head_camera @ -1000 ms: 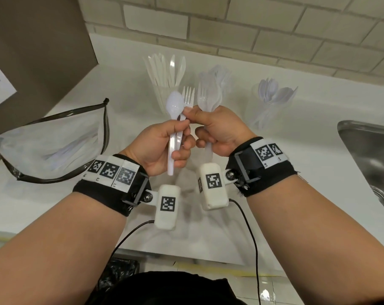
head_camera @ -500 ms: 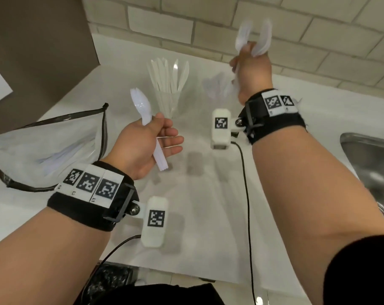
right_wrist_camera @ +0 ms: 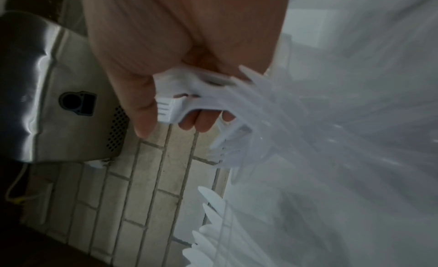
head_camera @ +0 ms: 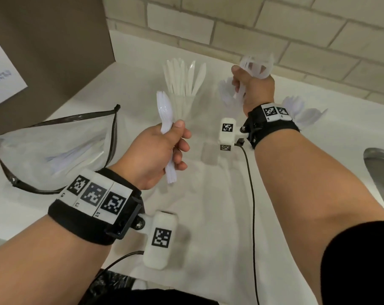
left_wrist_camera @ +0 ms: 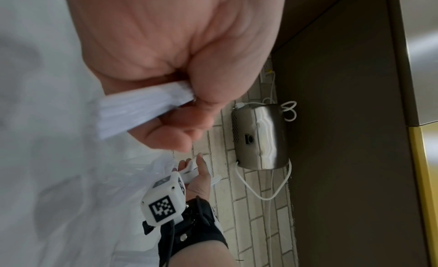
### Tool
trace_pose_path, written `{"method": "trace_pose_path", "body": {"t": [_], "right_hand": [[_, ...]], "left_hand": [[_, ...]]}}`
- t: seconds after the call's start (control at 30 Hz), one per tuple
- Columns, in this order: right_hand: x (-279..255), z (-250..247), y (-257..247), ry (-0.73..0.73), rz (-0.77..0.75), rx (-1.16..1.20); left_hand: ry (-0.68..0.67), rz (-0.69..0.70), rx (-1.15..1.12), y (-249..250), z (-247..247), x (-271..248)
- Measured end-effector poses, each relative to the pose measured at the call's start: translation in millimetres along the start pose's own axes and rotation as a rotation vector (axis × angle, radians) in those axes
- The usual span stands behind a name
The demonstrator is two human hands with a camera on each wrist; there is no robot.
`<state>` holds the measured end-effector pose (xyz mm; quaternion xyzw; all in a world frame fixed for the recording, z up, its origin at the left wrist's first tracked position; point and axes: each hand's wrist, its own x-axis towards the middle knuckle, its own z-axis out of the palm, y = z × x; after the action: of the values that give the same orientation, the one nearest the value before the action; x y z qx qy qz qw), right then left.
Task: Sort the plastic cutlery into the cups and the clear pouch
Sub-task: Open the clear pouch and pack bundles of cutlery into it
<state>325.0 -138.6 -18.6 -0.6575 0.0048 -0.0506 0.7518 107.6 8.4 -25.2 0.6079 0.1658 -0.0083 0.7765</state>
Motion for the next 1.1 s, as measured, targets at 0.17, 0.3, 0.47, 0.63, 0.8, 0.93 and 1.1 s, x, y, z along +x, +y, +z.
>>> {"method": "trace_pose_path", "body": {"t": [0.17,0.3,0.47,0.63,0.8,0.93,1.1], "right_hand": [[-0.7,-4.3,-9.9,-0.005,-0.084,-0.06],[1.4,-8.6,-7.7,0.025,-0.154,-0.182],[0.2,-13.6,-4.9,0.092,-0.222,-0.279],[0.4,-17.1,0.6,-0.099,-0.409,-0.81],[-0.8,-13.3,9.5,-0.316,-0.412,-1.255],[-19.2,-9.2,-9.0,-0.134,-0.506,-1.07],[-86.6,-11.6,-41.9,-0.347,-0.249,-0.705]], "left_hand": [[-0.022,0.002,0.005,0.2,7.0,-0.1],[-0.03,-0.008,0.01,-1.4,9.9,-0.4],[-0.045,-0.007,0.014,-1.6,12.3,-1.9],[-0.045,-0.013,0.045,-1.2,13.6,-1.9],[-0.039,-0.06,0.12,-4.3,14.5,-0.7],[-0.072,-0.1,0.186,-4.3,20.9,-0.1],[-0.077,-0.037,0.404,-2.7,37.5,5.5]]}}
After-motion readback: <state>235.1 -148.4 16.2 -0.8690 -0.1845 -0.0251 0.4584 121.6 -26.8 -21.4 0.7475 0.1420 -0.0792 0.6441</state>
